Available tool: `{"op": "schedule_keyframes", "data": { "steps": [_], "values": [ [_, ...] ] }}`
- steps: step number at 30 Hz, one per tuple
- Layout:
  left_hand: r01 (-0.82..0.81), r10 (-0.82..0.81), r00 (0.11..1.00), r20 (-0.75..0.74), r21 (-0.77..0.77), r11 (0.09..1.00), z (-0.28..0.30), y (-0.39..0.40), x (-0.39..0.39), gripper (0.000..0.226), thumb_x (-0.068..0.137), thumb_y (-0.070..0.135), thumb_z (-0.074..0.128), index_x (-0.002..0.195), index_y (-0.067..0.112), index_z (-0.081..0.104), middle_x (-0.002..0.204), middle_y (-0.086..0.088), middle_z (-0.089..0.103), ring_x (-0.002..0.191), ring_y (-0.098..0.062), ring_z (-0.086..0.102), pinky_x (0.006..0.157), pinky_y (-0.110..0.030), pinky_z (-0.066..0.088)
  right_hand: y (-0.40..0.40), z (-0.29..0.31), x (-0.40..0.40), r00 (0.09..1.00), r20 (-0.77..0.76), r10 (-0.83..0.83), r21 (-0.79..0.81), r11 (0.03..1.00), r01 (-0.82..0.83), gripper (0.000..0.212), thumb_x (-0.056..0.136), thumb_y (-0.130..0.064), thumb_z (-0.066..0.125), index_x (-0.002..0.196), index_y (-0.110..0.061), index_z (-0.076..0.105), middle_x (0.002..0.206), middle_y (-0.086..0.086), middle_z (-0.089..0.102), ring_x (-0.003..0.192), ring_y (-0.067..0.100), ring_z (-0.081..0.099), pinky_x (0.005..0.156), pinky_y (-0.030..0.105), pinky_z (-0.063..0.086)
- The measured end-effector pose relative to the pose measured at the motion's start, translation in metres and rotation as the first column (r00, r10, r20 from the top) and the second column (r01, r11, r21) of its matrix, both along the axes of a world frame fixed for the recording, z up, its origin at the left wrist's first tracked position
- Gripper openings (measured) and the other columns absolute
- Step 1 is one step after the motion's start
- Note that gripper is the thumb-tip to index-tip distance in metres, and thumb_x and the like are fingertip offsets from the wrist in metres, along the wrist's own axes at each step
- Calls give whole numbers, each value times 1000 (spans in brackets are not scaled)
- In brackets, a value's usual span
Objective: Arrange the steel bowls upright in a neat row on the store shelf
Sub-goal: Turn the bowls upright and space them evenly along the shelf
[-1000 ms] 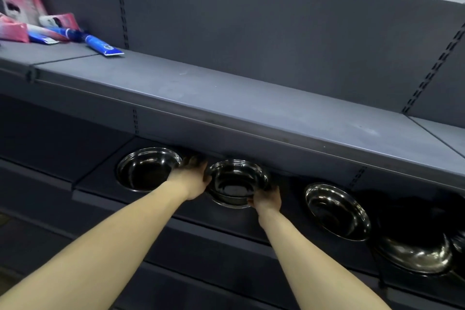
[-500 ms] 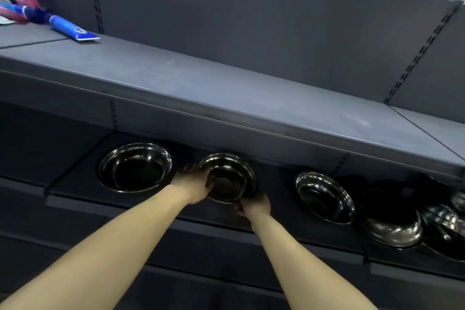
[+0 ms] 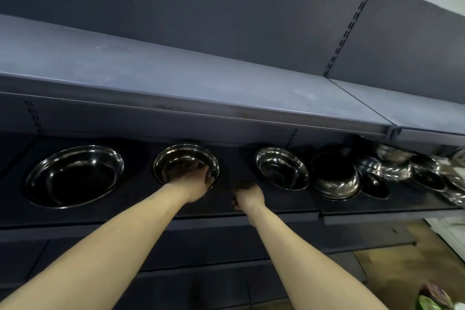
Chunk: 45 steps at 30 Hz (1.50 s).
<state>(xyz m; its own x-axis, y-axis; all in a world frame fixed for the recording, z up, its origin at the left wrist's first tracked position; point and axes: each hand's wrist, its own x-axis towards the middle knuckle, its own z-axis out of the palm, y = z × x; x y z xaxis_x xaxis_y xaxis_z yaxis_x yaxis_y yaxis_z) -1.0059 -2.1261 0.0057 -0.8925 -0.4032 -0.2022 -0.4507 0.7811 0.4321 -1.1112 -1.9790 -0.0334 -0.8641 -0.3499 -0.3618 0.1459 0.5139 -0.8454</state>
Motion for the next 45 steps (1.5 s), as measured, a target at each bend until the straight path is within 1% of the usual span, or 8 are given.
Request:
{"op": "schedule_keyframes", "data": {
  "steps": [10, 15, 19, 22, 26, 32, 40, 45],
  "values": [
    [102, -96, 992, 76, -78, 992, 7, 67, -58, 62, 103, 49, 30, 157, 22, 15, 165, -6, 1, 152, -28, 4, 121, -44, 11, 78, 4, -61, 975, -81, -205, 17, 978, 207, 31, 86, -8, 44, 107, -9, 67, 99, 15, 74, 94, 35, 73, 84, 46, 61],
    [102, -99, 993, 59, -65, 993, 11, 106, -97, 62, 102, 53, 26, 157, 24, 16, 165, -5, -1, 152, -27, 0, 121, -43, 5, 121, 10, -95, 975, -101, -197, 41, 979, 202, 23, 92, -10, 47, 105, -8, 66, 105, 19, 74, 101, 37, 71, 72, 36, 51],
    [110, -105, 993, 54, -119, 987, 12, 140, -131, 61, 102, 55, 25, 155, 26, 20, 165, -3, 4, 151, -28, 8, 119, -45, 9, 153, 8, -127, 951, -308, 6, 220, 973, 65, 38, 92, -11, 49, 127, -10, 64, 126, 12, 64, 119, 34, 61, 96, 41, 53],
    [102, -92, 993, 78, -136, 985, 6, 164, -162, 65, 101, 56, 25, 157, 25, 16, 165, -4, -1, 151, -30, 7, 119, -44, 10, 175, 2, -148, 833, -482, 272, 436, 899, -41, 44, 94, -25, 54, 137, -17, 60, 143, 7, 55, 137, 33, 46, 111, 43, 44],
    [117, -113, 991, 66, -70, 991, 5, 201, -195, 65, 101, 53, 29, 157, 27, 8, 165, -5, -9, 152, -29, 1, 121, -42, 8, 199, 7, -180, 763, -513, 393, 535, 842, -73, 51, 100, -41, 49, 147, -22, 51, 157, 8, 41, 148, 36, 30, 118, 48, 34],
    [142, -141, 990, 14, -131, 981, 3, 247, -235, 61, 102, 47, 35, 156, 27, 16, 164, -4, 8, 148, -30, 17, 119, -41, 22, 240, 16, -222, 763, -498, 411, 536, 838, -102, 62, 103, -46, 48, 158, -21, 37, 170, 9, 20, 157, 34, 12, 127, 47, 17],
    [-16, 18, 1000, 12, -152, 988, -8, 299, -285, 52, 102, 51, 24, 138, 19, 45, 135, -11, 55, 123, -31, 53, 102, -42, 42, 283, 12, -271, 774, -530, 347, 434, 895, -104, 77, 100, -41, 56, 163, -15, 22, 172, 12, 11, 158, 35, 9, 127, 48, 21],
    [-165, 167, 986, -10, 81, 983, -32, 310, -303, 57, 98, 59, 30, 138, 22, 47, 128, -6, 60, 107, -24, 61, 92, -37, 51, 288, 11, -294, 804, -503, 317, 384, 915, -120, 79, 103, -44, 51, 165, -17, 11, 173, 10, 8, 160, 32, 4, 129, 46, 16]
  ]
}}
